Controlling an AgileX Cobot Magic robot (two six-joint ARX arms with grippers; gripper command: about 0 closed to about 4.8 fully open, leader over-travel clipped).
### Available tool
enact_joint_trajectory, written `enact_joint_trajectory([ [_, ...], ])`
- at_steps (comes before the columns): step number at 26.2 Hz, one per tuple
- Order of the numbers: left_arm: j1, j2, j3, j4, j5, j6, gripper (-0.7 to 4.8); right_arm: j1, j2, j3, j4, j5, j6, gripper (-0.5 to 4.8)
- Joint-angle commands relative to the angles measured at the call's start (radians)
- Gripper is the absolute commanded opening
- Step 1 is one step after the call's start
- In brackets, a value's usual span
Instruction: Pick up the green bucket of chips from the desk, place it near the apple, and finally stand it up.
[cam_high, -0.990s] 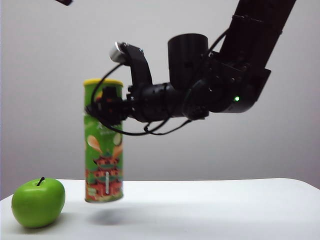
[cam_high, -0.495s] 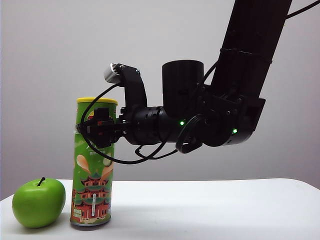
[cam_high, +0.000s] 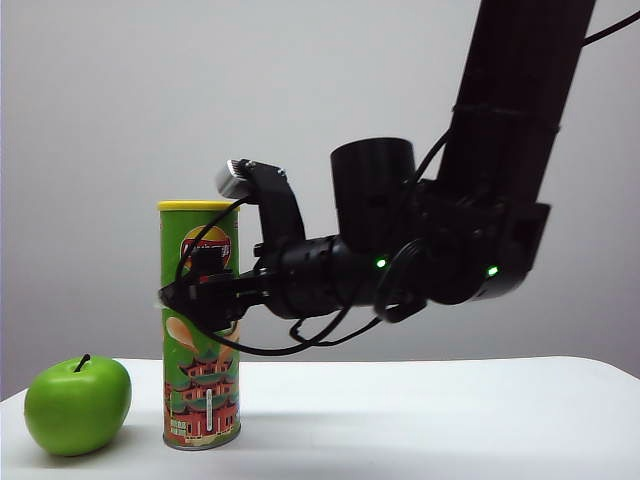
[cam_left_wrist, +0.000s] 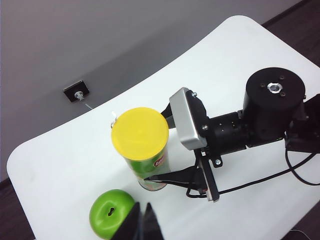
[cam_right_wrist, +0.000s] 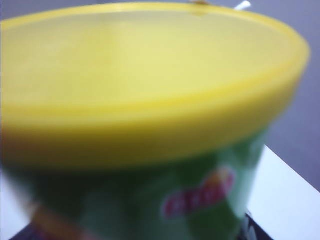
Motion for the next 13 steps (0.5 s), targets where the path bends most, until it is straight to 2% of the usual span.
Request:
enact_joint_trajectory([
  [1,0.000,-0.012,0.003,-0.001,0.014,-0.003,-0.05,-0.023,-0.066,-0.056,-0.003,-0.001,-0.001,4.79],
  [5,0.000,-0.019,0.003,-0.034,0.014,-0.002,-0.05,-0.063,-0.152,-0.162,-0.029,-0.011,0.053,4.79],
  [10,0.000,-0.052,0.003,-0.047,0.010,-0.003,-0.05,-0.066,-0.293,-0.326,-0.045,-0.005,0.076,4.79],
  [12,0.000,-0.083,0.003,-0.069,-0.021,0.001,-0.05,-0.066,-0.375,-0.394,-0.064,-0.002,0.076,4.79],
  [13,0.000,-0.108,0.003,-0.090,-0.070,0.006,-0.05,-0.070,-0.439,-0.430,-0.094,0.012,0.078,4.79],
])
